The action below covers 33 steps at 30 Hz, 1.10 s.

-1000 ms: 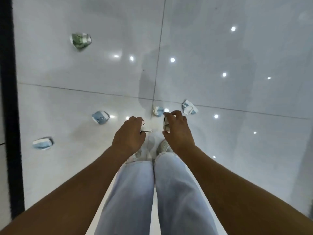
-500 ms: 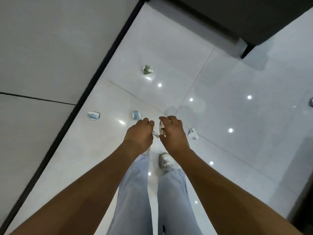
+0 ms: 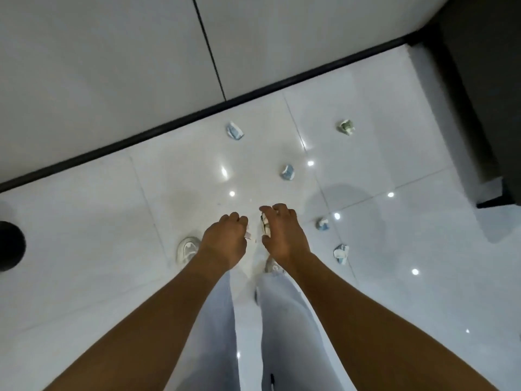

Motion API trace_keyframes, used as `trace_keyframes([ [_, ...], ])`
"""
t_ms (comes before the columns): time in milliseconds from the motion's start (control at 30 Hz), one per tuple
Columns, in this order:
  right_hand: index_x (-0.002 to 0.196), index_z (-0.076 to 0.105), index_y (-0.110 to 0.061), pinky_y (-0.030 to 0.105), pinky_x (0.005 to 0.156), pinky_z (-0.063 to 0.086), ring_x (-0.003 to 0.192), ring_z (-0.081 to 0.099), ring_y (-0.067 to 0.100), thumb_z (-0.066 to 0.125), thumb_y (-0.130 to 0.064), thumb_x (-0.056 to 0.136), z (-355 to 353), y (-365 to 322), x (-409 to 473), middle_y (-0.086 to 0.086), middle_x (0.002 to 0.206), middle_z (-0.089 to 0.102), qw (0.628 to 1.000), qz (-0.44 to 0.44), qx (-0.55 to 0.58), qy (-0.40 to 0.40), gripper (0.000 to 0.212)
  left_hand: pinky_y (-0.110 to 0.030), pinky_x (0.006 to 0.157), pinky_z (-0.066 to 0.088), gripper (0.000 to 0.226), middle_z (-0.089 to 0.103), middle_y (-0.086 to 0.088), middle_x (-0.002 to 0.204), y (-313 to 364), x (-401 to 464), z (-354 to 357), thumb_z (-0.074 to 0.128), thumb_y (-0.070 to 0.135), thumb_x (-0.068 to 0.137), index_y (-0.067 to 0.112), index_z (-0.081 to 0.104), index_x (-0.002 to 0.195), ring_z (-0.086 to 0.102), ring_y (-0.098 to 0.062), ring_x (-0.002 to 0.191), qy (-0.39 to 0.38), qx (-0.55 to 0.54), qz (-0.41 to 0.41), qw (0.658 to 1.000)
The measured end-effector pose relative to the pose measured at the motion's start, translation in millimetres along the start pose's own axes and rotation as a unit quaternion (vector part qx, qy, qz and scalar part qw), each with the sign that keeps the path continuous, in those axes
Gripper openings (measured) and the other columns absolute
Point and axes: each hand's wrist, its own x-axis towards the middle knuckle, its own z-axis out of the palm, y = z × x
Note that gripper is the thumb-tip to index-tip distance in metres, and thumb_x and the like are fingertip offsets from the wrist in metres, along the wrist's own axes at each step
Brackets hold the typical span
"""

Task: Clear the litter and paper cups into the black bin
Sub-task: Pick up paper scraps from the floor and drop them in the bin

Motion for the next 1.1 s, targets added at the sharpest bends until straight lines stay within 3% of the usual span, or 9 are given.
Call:
trace_keyframes([
  [233, 0.138, 0.043, -0.022, 0.03, 0.086, 0.049, 0.122, 0.038, 0.02, 0.055, -0.001, 0.087, 75, -129, 16, 0.003, 0.132, 0.044, 0.993, -0.09, -0.059, -0.048, 0.056, -0.03, 0.078, 0.049, 0.027, 0.054, -0.002, 0.113, -133, -70, 26, 0.043, 0.016, 0.093, 0.014, 0.051, 0.118, 0.052, -0.019, 0.103, 0.038, -0.09, -0.099, 0.99],
  [633, 0.139, 0.043, -0.022, 0.026, 0.088, 0.045, 0.12, 0.042, 0.021, 0.056, -0.002, 0.087, 252, -370, 3, 0.003, 0.134, 0.045, 0.965, -0.194, -0.125, -0.127, 0.057, -0.022, 0.074, 0.04, 0.026, 0.054, 0.0, 0.112, -382, -230, 91, 0.044, 0.019, 0.093, 0.016, 0.05, 0.118, 0.052, -0.016, 0.101, 0.112, -0.17, -0.241, 0.949],
  [833, 0.137, 0.047, -0.021, 0.031, 0.088, 0.05, 0.118, 0.044, 0.022, 0.056, 0.0, 0.086, 308, -449, -7, 0.004, 0.131, 0.048, 0.945, -0.256, -0.148, -0.142, 0.056, -0.028, 0.075, 0.045, 0.027, 0.053, -0.002, 0.112, -454, -287, 116, 0.044, 0.018, 0.092, 0.015, 0.05, 0.118, 0.051, -0.018, 0.103, 0.115, -0.233, -0.311, 0.914],
  [967, 0.141, 0.041, -0.022, 0.032, 0.098, 0.044, 0.127, 0.039, 0.025, 0.06, -0.007, 0.086, 326, -491, 2, 0.005, 0.14, 0.041, 0.917, -0.278, -0.22, -0.182, 0.06, -0.028, 0.075, 0.045, 0.027, 0.054, -0.002, 0.113, -486, -310, 125, 0.046, 0.019, 0.092, 0.015, 0.051, 0.118, 0.051, -0.018, 0.104, 0.129, -0.271, -0.35, 0.887],
  [1100, 0.14, 0.042, -0.021, 0.032, 0.099, 0.044, 0.123, 0.041, 0.025, 0.061, -0.008, 0.086, 346, -538, 13, 0.006, 0.136, 0.044, 0.9, -0.302, -0.241, -0.201, 0.059, -0.033, 0.078, 0.048, 0.028, 0.052, -0.002, 0.114, -524, -326, 128, 0.046, 0.019, 0.091, 0.014, 0.05, 0.118, 0.048, -0.019, 0.108, 0.139, -0.318, -0.388, 0.854],
])
